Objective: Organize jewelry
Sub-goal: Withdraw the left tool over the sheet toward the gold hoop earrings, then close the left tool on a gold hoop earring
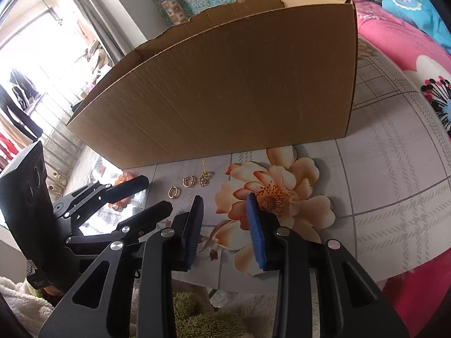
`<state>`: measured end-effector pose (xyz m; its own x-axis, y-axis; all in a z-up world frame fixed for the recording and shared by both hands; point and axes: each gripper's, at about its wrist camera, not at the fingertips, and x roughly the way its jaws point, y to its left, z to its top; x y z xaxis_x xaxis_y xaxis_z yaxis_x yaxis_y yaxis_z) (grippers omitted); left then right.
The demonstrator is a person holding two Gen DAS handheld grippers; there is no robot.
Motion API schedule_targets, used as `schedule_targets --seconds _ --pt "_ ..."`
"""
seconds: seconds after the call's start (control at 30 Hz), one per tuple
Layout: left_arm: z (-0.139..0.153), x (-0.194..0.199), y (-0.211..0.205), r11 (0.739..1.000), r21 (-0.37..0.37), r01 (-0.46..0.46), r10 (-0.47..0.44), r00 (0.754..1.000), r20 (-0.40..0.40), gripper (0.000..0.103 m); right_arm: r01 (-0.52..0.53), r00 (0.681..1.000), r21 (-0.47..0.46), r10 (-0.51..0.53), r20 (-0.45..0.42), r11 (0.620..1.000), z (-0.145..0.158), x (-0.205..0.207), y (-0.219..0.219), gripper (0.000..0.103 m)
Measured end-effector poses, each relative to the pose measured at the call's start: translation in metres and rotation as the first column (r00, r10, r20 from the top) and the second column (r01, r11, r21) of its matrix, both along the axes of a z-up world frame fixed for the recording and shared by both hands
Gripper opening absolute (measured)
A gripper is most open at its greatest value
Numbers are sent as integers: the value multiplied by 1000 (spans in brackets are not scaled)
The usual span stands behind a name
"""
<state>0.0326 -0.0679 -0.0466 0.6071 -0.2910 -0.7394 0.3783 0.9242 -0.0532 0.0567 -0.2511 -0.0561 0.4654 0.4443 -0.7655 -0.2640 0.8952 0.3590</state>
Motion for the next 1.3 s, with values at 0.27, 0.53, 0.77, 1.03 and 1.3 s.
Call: schedule_targets --seconds 0.27,0.53,0.77,1.03,1.3 --pt "-1 2 -16 998 46 51 -53 998 45 34 11 1000 12 -11 -6 1000 -3 7 -2 31" --pt "-1 3 -18 997 42 67 -70 996 61 15 0 1000 24 0 1 1000 0 9 2 31" --pt "-1 2 -12 998 29 63 -65 996 59 10 -72 997 34 71 32 997 7 10 17 31" --pt "-1 -4 5 1000 2 20 -20 999 44 10 -176 983 -93 179 32 980 0 12 56 31" --pt "-2 -5 12 1000 -22 16 -16 999 41 10 -180 980 -169 192 59 969 -1 22 73 31"
